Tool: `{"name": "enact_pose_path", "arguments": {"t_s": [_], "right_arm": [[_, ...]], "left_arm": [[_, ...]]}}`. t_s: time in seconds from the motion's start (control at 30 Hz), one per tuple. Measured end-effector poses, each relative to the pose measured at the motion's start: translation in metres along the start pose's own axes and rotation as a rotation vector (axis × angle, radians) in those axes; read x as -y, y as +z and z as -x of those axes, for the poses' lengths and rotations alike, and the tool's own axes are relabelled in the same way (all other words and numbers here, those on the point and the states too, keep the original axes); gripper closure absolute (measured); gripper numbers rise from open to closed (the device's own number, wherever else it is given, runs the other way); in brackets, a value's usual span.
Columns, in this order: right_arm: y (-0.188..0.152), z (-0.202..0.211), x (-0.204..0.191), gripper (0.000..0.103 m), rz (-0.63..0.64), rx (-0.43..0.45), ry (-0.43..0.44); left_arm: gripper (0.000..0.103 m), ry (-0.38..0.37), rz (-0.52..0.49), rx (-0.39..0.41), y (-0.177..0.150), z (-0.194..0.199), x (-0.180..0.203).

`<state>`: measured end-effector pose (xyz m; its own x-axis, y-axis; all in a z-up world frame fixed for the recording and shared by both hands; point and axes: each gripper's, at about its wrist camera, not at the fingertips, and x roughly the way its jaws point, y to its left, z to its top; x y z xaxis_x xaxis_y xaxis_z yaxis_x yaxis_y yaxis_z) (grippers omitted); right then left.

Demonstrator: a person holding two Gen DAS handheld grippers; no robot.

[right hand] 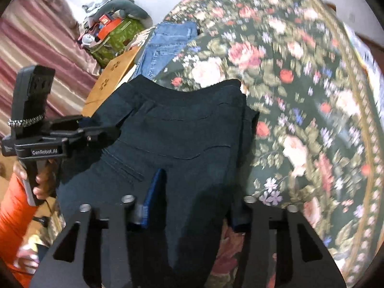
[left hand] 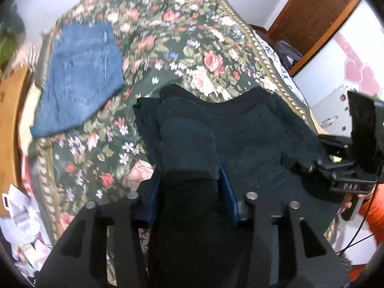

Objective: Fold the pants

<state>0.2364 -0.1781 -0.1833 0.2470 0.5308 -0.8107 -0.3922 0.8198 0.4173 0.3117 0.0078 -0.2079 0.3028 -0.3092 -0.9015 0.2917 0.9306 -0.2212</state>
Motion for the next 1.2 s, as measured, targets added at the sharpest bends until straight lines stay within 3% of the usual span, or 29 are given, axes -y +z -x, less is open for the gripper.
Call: {"name": "enact_pose_path", "arguments": {"t_s": [0.03,0.13,0.2,0.4,0.67,0.87,1.03,1.2], "right_arm": [[0.000,0.004,-0.004,0.076,0.022,0.015,-0.027],[0.003,0.012,-0.013,0.082,0.078,0.037,-0.067],[0.007,0.016,-0.018,0.083,0.105,0.047,-0.085],[0.032,0.036,-0.035,0.086,0.122,0.145,-0.069],[0.099,0.052,-0.082,0.086,0.221,0.335,-0.056],[0.151,0.035,-0.103,0.086,0.255,0.414,-0.025],[0.187,-0.003,-0.103,0.086,0.240,0.412,0.007],[0.216,-0.057,-0.101,0.086,0.198,0.348,0.020]], "left_arm": [[0.062,0.012,-0.013,0.010,-0.001,0.002,0.002],[0.067,0.043,-0.042,0.043,-0.003,0.011,0.010],[0.071,0.044,-0.056,0.079,-0.002,0.023,0.014],[0.073,0.075,-0.067,0.222,0.007,0.077,0.007],[0.073,0.207,-0.041,0.436,0.044,0.146,-0.033],[0.073,0.296,-0.002,0.523,0.073,0.164,-0.077],[0.073,0.338,0.036,0.511,0.094,0.148,-0.118],[0.073,0.355,0.106,0.452,0.110,0.105,-0.171]]}}
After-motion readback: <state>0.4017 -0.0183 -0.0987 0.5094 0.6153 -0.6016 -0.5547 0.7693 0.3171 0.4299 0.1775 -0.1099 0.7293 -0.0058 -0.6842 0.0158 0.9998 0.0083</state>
